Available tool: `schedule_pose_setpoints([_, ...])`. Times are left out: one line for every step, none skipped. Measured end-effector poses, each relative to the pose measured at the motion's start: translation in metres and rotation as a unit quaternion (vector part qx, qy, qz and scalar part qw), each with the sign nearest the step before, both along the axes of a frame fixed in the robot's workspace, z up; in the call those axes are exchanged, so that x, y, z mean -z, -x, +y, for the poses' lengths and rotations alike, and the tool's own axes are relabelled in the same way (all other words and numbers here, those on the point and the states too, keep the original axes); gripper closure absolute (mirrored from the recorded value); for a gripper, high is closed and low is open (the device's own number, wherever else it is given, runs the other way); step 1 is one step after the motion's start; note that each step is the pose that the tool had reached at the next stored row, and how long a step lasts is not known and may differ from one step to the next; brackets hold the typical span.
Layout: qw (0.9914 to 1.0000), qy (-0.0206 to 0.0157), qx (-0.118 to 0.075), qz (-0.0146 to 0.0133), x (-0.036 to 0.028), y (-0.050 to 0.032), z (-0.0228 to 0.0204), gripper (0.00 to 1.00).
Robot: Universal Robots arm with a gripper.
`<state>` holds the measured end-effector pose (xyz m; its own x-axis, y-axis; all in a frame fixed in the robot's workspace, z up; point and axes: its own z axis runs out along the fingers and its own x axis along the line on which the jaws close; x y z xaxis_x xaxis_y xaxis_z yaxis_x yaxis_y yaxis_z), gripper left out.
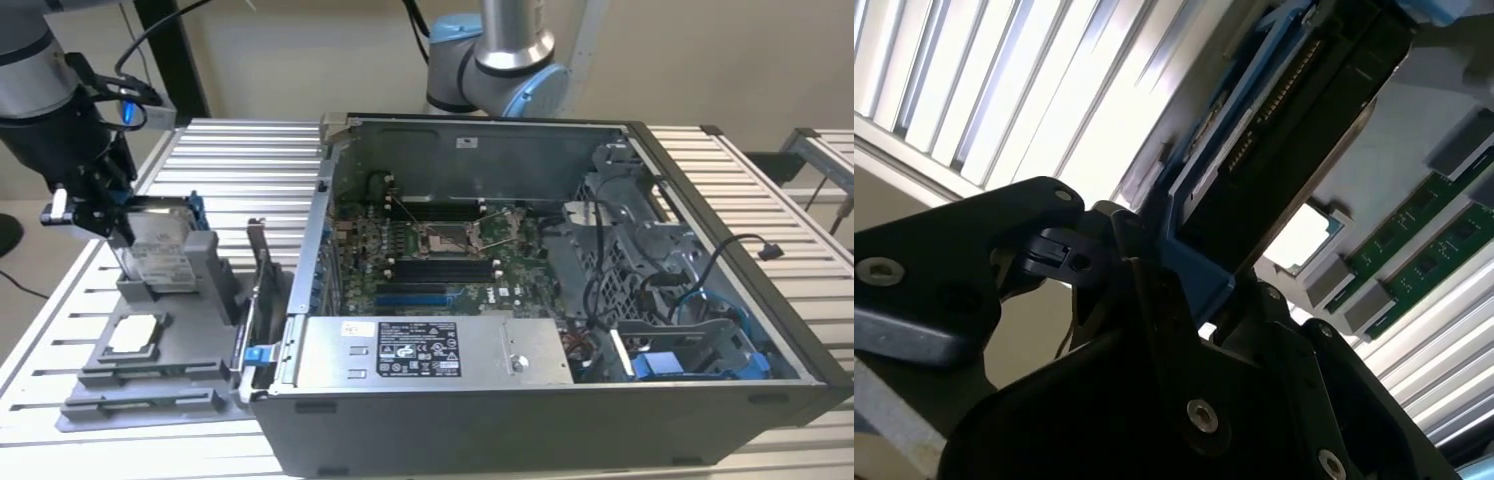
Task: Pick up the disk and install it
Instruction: 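Pick up the disk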
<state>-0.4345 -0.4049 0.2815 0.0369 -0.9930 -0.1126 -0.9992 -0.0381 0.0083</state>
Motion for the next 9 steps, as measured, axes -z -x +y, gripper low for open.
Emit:
schedule_pose_setpoints([1.00000, 0.0000, 0.000, -0.0001, 0.0000, 0.0000, 0.0000, 0.00])
schedule_pose_setpoints([1.00000, -0.0001, 0.000, -0.0002, -0.0001, 0.0000, 0.0000, 0.00])
schedule_pose_setpoints([1.00000, 0.0000, 0.000, -0.0001, -0.0002, -0.0001, 0.0000, 0.00])
schedule_pose_setpoints([1.00000, 0.0013, 0.000, 0.0001, -0.0005, 0.0000, 0.0002, 0.00])
schedule_pose_setpoints([0.99998, 0.0056, 0.000, 0.0001, -0.0006, 0.0000, 0.0010, 0.00])
schedule_pose_setpoints([0.99994, 0.0110, 0.000, 0.0002, -0.0005, 0.0000, 0.0015, 0.00])
schedule_pose_setpoints([0.99989, 0.0149, 0.000, 0.0002, -0.0006, 0.0000, 0.0017, 0.00])
schedule_pose_setpoints([0.99985, 0.0175, 0.000, 0.0000, -0.0004, 0.0000, 0.0017, 0.00])
schedule_pose_setpoints([0.99982, 0.0189, 0.000, 0.0000, -0.0004, 0.0000, 0.0017, 1.00])
